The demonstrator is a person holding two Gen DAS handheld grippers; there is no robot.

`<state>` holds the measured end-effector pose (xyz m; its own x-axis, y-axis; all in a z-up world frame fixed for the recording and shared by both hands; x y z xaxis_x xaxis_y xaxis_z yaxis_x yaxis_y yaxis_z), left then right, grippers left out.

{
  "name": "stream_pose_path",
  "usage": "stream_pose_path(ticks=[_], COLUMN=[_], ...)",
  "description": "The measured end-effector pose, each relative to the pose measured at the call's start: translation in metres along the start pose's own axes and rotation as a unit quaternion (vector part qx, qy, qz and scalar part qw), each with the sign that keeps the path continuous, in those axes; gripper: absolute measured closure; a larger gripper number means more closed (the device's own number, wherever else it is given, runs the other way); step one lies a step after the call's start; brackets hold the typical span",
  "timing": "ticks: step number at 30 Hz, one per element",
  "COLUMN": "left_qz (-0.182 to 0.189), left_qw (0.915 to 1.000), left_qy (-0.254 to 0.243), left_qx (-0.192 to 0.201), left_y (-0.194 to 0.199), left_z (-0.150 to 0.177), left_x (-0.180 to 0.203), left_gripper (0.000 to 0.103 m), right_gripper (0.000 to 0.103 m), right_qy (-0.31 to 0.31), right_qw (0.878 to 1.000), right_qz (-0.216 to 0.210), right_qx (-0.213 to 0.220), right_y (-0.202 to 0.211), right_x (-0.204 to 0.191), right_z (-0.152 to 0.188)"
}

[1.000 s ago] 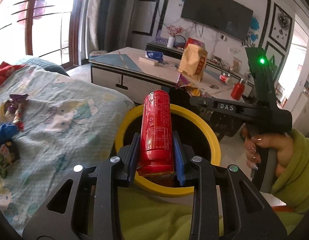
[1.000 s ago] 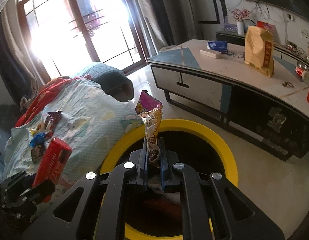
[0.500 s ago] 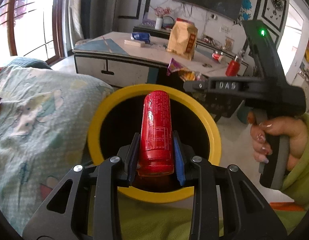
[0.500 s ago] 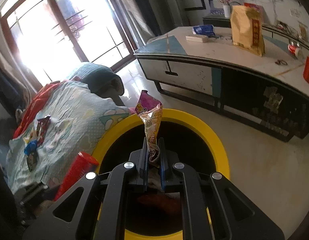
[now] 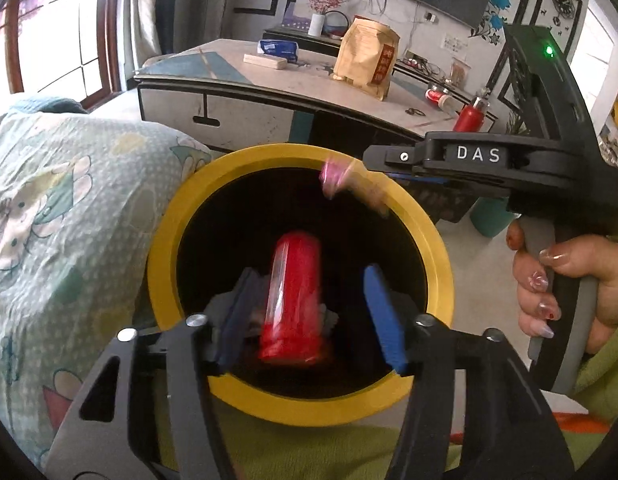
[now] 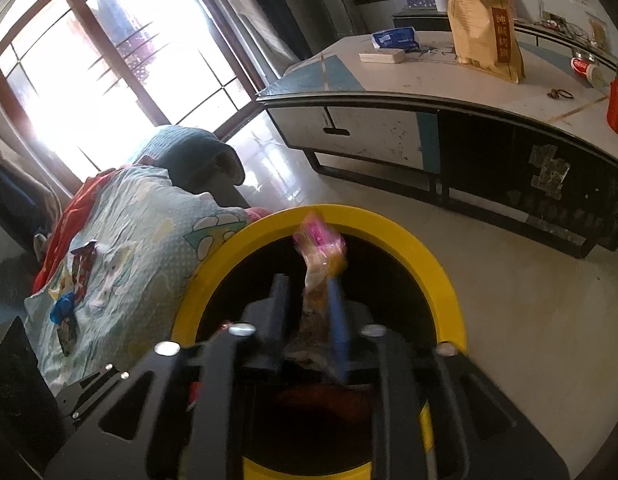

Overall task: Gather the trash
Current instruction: 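Open the left tool over the bin while the right tool opens to drop the wrapper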

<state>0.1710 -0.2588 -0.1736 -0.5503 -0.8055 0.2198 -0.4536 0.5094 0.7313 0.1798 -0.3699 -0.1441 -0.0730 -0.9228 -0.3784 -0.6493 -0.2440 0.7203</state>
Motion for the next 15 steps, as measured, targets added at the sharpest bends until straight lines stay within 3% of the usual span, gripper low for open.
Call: stream_pose_path(ticks=[1, 5, 6, 13, 15], left_qz=[0.002, 0.008, 0.009, 0.008, 0.004], left_qw=[1.0, 0.9996, 0.9994, 0.9974, 0.9972], left_qy=[0.003, 0.021, 0.024, 0.026, 0.019], left_qx=[0.001, 0.018, 0.023, 0.066, 0.072], left_y=[0.0, 0.01, 0.012, 0.038, 0.042], left_z=[0.0, -0.003, -0.003, -0.015, -0.017], left_x=[-0.001, -0.008, -0.008, -0.013, -0.015], left_gripper=[0.053, 0.021, 0.018, 0.012, 0.011], right_gripper=[0.072, 0.066, 0.065, 0.049, 0.04], right_qy=[0.0, 0.001, 0.003, 0.013, 0.019], right_qw=[1.0, 1.0, 1.0, 0.999, 0.998], right_qz=[0.001, 0.005, 0.007, 0.033, 0.042], right_qx=[0.0, 0.002, 0.006, 0.031, 0.039], right_y=[-0.001, -0.002, -0.001, 0.012, 0.017], right_x=[0.0, -0.002, -0.003, -0.01, -0.016], right_z=[0.0, -0.001, -0.002, -0.011, -0.014])
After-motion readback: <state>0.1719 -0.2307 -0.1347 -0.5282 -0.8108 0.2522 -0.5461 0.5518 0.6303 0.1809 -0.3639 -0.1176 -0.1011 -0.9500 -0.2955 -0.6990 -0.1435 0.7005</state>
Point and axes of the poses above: each gripper's, at about its wrist camera, not at the fingertips, and y roughly against the way its jaws point, x to its right, z to its underside, the point moved 7 cm from there along -y, roughly the way its jaws point, and after that the axes turned 1 degree about y, right-handed, at the moved point
